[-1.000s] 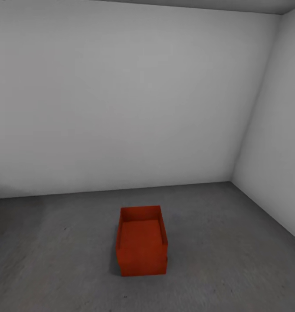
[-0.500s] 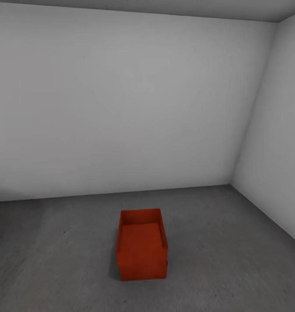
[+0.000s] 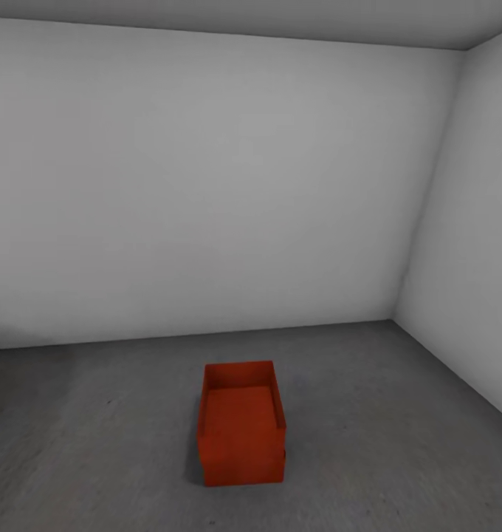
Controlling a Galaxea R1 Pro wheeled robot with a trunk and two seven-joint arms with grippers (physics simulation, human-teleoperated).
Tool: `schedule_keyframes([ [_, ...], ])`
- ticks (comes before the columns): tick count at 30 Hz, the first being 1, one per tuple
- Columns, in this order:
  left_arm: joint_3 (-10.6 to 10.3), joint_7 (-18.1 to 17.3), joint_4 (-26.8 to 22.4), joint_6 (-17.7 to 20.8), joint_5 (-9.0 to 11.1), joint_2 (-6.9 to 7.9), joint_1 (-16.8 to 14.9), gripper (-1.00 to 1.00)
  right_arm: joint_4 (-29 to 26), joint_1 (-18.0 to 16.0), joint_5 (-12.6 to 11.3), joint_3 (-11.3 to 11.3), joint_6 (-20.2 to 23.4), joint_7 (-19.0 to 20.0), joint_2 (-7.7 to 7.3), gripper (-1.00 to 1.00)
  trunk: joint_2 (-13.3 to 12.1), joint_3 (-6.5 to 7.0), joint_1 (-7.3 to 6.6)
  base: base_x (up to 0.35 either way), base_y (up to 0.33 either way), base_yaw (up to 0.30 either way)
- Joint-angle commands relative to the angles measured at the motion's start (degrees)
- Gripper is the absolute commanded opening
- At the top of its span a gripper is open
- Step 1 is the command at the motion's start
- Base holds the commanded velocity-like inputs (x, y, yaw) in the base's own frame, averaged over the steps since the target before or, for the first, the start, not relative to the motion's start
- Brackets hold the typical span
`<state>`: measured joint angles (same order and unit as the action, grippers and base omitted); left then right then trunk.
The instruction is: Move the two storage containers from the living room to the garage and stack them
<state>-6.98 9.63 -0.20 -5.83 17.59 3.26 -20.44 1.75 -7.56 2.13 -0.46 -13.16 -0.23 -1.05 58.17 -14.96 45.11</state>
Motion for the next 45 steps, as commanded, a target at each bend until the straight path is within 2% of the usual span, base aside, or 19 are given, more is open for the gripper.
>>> schedule_keyframes([
  [1,-0.5,0.1,0.0,-0.1,0.5,-0.01,0.0,1.0,0.2,-0.1,0.2,-0.1,-0.4,0.0,-0.01,1.0,0.0,0.03,0.0,0.0,0.0,0.0],
  [45,-0.5,0.1,0.0,-0.1,0.5,-0.01,0.0,1.0,0.2,-0.1,0.2,-0.1,-0.3,0.0,-0.04,1.0,0.0,4.16,0.0,0.0,0.0,0.0],
])
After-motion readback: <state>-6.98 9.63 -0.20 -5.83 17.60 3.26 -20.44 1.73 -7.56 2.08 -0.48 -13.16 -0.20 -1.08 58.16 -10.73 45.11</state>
